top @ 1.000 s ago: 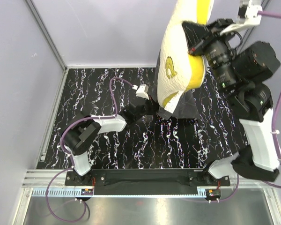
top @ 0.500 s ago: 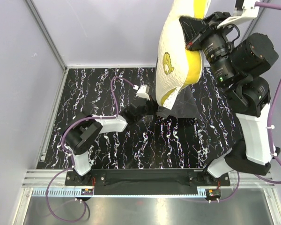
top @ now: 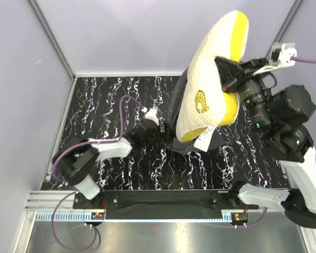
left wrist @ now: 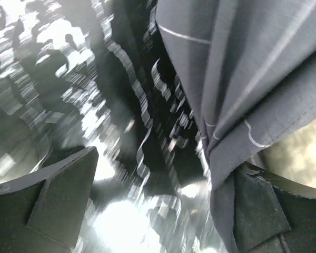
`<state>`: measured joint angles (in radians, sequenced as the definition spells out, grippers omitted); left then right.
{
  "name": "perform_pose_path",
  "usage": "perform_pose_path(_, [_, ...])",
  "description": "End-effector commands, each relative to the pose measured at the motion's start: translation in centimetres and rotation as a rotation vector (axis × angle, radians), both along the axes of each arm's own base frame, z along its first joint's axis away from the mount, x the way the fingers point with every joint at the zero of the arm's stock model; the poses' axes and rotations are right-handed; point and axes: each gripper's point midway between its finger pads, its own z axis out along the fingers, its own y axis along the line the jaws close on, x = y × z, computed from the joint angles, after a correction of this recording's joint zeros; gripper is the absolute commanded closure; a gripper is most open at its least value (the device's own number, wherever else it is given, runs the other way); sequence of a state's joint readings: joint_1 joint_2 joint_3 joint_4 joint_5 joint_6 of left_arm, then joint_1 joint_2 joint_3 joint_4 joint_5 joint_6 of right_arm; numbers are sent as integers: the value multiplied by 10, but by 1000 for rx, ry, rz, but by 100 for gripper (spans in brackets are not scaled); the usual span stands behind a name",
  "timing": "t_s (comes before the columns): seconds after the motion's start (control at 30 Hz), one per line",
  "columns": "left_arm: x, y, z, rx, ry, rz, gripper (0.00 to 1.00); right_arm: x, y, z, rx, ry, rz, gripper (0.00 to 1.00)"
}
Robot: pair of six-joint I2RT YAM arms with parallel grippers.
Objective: Remove the pillowcase from the pillow
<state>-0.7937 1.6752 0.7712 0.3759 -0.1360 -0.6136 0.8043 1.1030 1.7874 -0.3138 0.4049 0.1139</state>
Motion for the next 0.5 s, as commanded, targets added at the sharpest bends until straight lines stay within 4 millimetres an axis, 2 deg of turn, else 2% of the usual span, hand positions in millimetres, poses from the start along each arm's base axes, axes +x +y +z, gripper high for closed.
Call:
perform_pose_path(0.0, [-10, 29, 40, 35, -69, 23, 1, -40, -61, 72, 266, -269, -85, 100])
perform_pose_path(0.03, [-15, 37, 66, 3, -111, 34, 1, -32, -54, 58, 228, -240, -92, 100])
perform_pose_path(0.07, [-25, 52, 59, 49, -84, 53, 1, -27, -48, 46, 188, -208, -93, 100])
perform_pose_path(0.1, [-30, 62, 65, 49, -85, 76, 1, -23, -46, 40, 169, -193, -98, 100])
perform_pose_path(0.13, [-36, 73, 83, 23, -116, 100, 1, -13, -34, 21, 116, -149, -95, 100])
perform_pose_path(0.2, [-48, 97, 81, 59, -95, 151, 1, 1, -23, -5, 48, -92, -107, 100])
perform_pose_path(0.3, [-61, 113, 100, 38, -114, 167, 1, 20, -14, -36, -18, -33, -150, 100])
perform_pose_path(0.37, [-67, 120, 109, 43, -117, 172, 1, 34, -1, -65, -82, 20, -157, 100])
perform_pose_path(0.47, [-75, 126, 161, -69, -214, 160, 1, 45, 26, -98, -136, 86, -84, 100])
